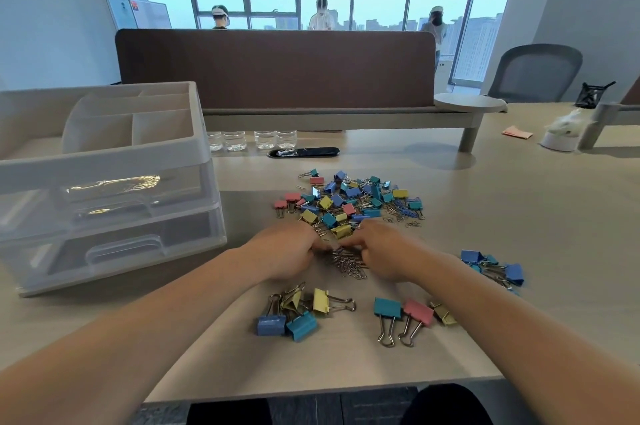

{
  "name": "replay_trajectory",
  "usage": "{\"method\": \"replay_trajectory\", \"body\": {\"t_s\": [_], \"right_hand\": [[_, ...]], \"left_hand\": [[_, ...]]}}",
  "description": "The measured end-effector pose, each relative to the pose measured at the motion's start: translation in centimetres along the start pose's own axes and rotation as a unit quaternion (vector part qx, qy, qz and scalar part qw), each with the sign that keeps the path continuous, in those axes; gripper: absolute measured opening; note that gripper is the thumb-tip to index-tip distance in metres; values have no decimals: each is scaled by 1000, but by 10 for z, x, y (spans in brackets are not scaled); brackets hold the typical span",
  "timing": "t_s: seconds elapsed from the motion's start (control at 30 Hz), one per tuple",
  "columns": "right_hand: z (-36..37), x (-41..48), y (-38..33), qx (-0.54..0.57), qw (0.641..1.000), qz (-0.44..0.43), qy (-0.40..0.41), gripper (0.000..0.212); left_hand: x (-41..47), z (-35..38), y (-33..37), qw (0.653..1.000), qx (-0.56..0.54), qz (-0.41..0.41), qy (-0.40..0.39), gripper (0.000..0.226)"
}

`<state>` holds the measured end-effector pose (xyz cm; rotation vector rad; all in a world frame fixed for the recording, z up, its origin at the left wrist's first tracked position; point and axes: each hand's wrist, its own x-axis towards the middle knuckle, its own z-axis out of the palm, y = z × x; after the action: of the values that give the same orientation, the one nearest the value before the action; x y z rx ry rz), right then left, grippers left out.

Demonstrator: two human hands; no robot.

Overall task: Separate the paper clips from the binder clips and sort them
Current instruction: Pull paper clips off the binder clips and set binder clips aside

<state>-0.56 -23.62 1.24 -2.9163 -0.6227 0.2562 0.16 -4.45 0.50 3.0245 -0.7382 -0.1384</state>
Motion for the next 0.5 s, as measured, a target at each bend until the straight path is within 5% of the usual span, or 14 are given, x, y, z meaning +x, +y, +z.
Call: {"method": "replay_trajectory", "body": {"t_s": [0.5], "right_hand": [[1,-13,11,-28,998,-1,48,35]], "left_hand": [[4,0,14,997,-38,41,46,33]]}}
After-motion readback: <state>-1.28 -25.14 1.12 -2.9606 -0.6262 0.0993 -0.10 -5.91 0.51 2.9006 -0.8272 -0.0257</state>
